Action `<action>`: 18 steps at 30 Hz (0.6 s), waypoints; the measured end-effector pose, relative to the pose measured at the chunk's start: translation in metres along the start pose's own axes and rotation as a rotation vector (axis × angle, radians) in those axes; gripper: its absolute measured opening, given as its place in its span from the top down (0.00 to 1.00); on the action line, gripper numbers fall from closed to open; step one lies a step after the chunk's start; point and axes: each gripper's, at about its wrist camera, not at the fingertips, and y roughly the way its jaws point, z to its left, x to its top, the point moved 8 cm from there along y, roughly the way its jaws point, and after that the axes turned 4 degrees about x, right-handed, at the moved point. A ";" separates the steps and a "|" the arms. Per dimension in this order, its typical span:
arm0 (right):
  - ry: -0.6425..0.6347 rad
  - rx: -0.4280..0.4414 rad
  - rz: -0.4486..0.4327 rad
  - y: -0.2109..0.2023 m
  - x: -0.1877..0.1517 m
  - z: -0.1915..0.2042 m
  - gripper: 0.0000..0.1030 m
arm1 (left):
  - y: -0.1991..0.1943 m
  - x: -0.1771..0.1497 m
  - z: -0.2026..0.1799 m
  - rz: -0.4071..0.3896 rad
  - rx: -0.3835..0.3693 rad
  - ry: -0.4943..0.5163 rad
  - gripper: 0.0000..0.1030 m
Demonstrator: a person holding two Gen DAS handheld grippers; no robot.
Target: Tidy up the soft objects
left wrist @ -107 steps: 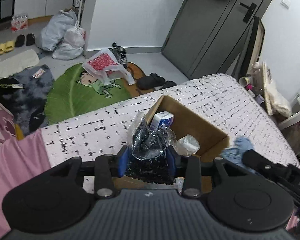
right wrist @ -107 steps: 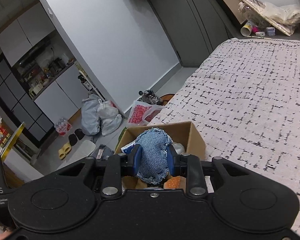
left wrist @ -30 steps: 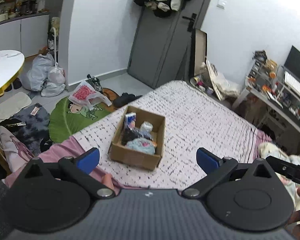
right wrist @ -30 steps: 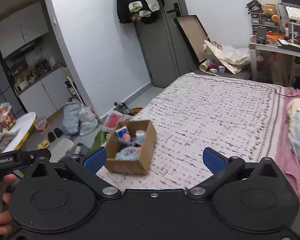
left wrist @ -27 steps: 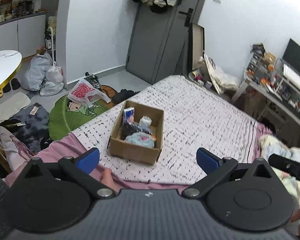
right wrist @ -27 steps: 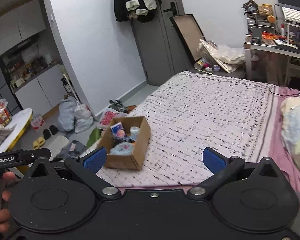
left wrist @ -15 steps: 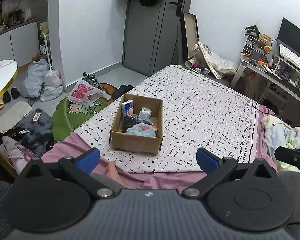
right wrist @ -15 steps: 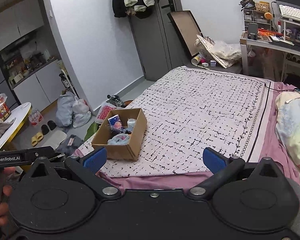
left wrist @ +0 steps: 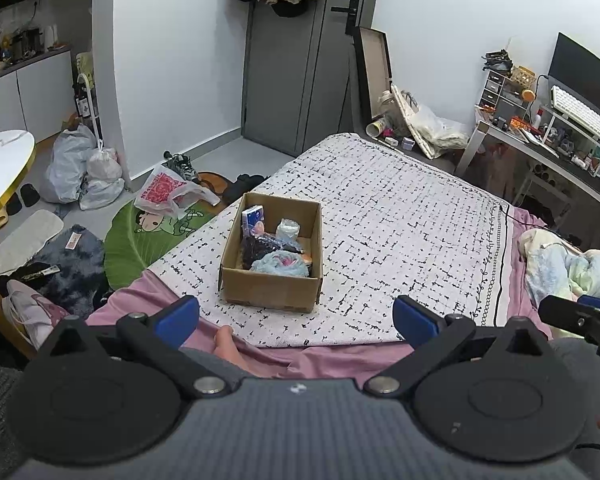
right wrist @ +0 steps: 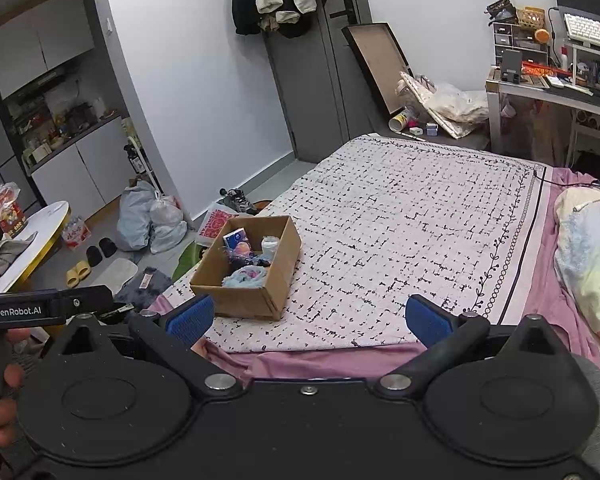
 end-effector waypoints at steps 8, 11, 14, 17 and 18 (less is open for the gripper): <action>0.006 -0.006 0.002 -0.001 0.000 -0.001 0.00 | -0.001 -0.003 -0.002 0.003 -0.004 0.005 0.01; 0.009 -0.007 0.004 -0.002 -0.002 -0.001 0.00 | -0.002 -0.004 -0.002 0.004 -0.001 0.006 0.01; 0.001 -0.011 0.002 -0.002 -0.002 0.000 0.00 | -0.002 -0.005 -0.003 0.004 -0.008 0.014 0.01; 0.000 -0.011 0.002 -0.002 -0.001 0.000 0.00 | -0.002 -0.005 -0.003 0.006 -0.011 0.015 0.01; -0.003 -0.011 0.002 -0.002 -0.001 0.000 0.00 | -0.003 -0.006 -0.003 0.006 -0.012 0.015 0.01</action>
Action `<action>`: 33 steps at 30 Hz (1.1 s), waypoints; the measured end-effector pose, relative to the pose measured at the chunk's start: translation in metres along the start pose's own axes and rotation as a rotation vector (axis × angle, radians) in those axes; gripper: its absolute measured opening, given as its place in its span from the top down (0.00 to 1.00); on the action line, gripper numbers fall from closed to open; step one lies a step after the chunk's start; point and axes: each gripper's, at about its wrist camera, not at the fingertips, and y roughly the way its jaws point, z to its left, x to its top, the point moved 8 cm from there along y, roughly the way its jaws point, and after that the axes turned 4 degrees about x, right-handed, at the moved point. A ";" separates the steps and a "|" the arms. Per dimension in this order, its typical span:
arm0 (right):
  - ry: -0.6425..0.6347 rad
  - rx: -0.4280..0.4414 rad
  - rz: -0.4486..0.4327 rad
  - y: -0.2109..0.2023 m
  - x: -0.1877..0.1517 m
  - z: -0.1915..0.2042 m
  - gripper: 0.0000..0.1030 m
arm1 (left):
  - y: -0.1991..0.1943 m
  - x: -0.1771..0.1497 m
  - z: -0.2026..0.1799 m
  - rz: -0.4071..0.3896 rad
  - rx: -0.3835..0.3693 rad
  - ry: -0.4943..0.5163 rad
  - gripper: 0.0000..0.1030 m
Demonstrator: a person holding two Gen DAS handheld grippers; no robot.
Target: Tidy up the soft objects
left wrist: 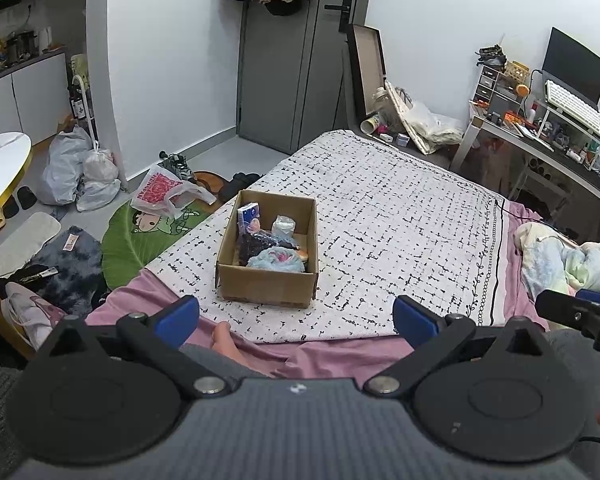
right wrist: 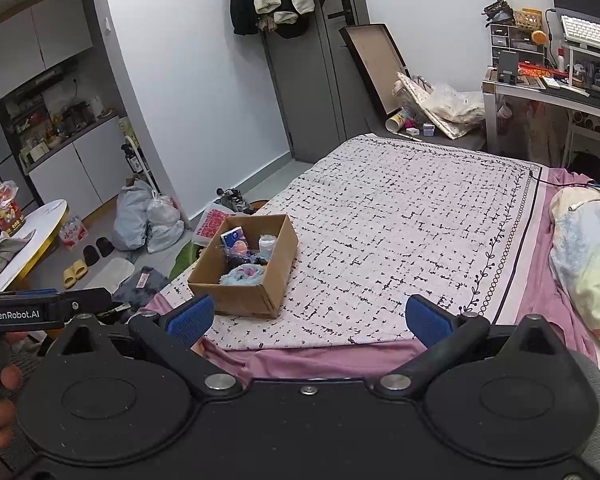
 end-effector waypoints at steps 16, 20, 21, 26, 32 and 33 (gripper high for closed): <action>-0.006 -0.014 -0.002 0.001 -0.002 0.002 0.00 | 0.002 -0.005 -0.002 0.010 -0.003 0.001 0.01; -0.005 -0.014 -0.002 0.001 -0.003 0.002 0.00 | 0.002 -0.005 -0.002 0.009 -0.002 0.003 0.01; -0.005 -0.015 -0.002 0.001 -0.003 0.002 0.00 | 0.002 -0.005 -0.002 0.009 -0.001 0.003 0.01; -0.006 -0.014 -0.002 0.002 -0.004 0.002 0.00 | 0.003 -0.007 -0.002 0.008 0.000 -0.001 0.01; -0.001 -0.015 0.003 0.004 -0.005 -0.001 0.00 | 0.007 -0.010 -0.003 0.019 -0.003 -0.004 0.01; -0.001 -0.015 0.004 0.004 -0.005 -0.001 0.00 | 0.007 -0.010 -0.003 0.020 -0.004 -0.003 0.01</action>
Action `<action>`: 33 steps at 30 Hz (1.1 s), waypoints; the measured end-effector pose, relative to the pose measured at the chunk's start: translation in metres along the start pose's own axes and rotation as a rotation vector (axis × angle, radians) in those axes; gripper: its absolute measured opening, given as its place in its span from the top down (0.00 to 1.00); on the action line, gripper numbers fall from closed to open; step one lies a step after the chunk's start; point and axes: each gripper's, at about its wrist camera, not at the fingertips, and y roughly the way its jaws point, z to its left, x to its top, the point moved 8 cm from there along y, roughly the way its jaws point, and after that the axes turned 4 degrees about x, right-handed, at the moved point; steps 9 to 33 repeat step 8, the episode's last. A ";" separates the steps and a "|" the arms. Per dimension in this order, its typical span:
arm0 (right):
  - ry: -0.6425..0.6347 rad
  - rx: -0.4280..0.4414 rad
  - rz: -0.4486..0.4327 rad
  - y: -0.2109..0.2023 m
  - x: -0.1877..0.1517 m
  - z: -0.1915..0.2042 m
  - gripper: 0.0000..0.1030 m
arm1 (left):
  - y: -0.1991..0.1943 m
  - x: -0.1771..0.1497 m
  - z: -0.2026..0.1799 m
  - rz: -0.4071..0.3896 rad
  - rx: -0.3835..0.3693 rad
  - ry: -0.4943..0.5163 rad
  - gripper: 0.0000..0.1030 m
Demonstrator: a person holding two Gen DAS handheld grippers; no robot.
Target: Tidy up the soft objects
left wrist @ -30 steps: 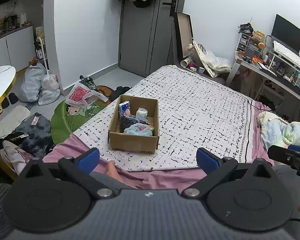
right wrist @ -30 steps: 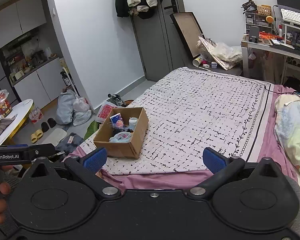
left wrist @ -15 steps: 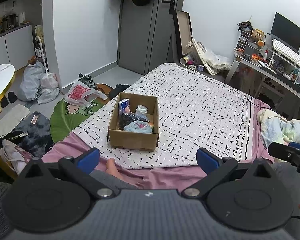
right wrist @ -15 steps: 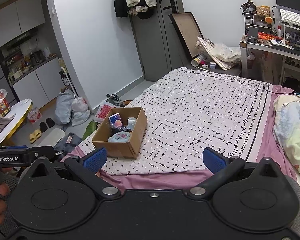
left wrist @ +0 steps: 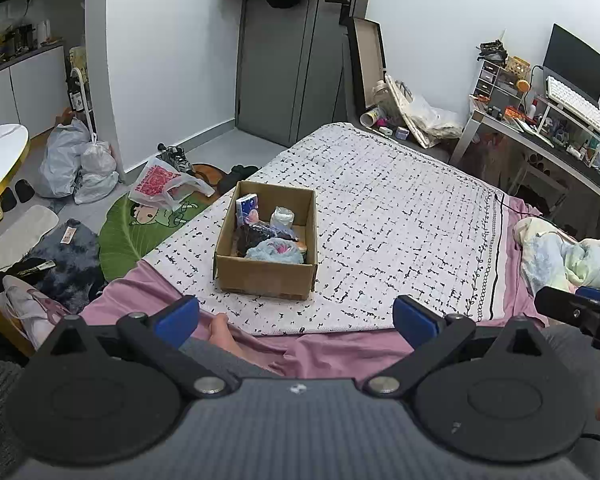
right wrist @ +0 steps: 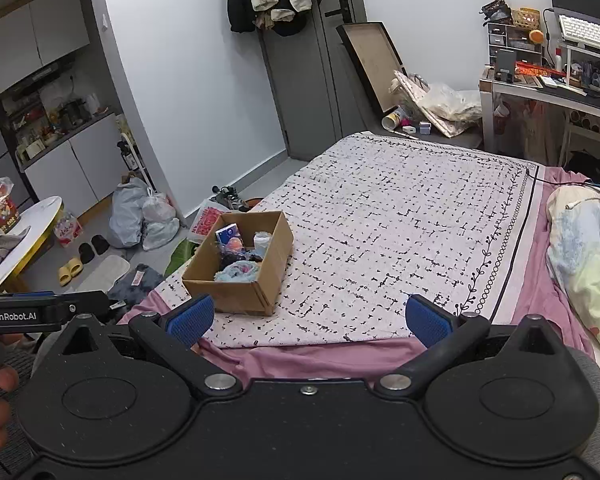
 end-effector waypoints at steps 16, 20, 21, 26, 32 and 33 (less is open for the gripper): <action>0.007 0.008 0.016 0.006 -0.003 -0.004 0.00 | 0.003 0.002 0.001 -0.002 -0.002 -0.011 0.01; 0.007 0.008 0.016 0.006 -0.003 -0.004 0.00 | 0.003 0.002 0.001 -0.002 -0.002 -0.011 0.01; 0.007 0.008 0.016 0.006 -0.003 -0.004 0.00 | 0.003 0.002 0.001 -0.002 -0.002 -0.011 0.01; 0.007 0.008 0.016 0.006 -0.003 -0.004 0.00 | 0.003 0.002 0.001 -0.002 -0.002 -0.011 0.01; 0.007 0.008 0.016 0.006 -0.003 -0.004 0.00 | 0.003 0.002 0.001 -0.002 -0.002 -0.011 0.01; 0.007 0.008 0.016 0.006 -0.003 -0.004 0.00 | 0.003 0.002 0.001 -0.002 -0.002 -0.011 0.01</action>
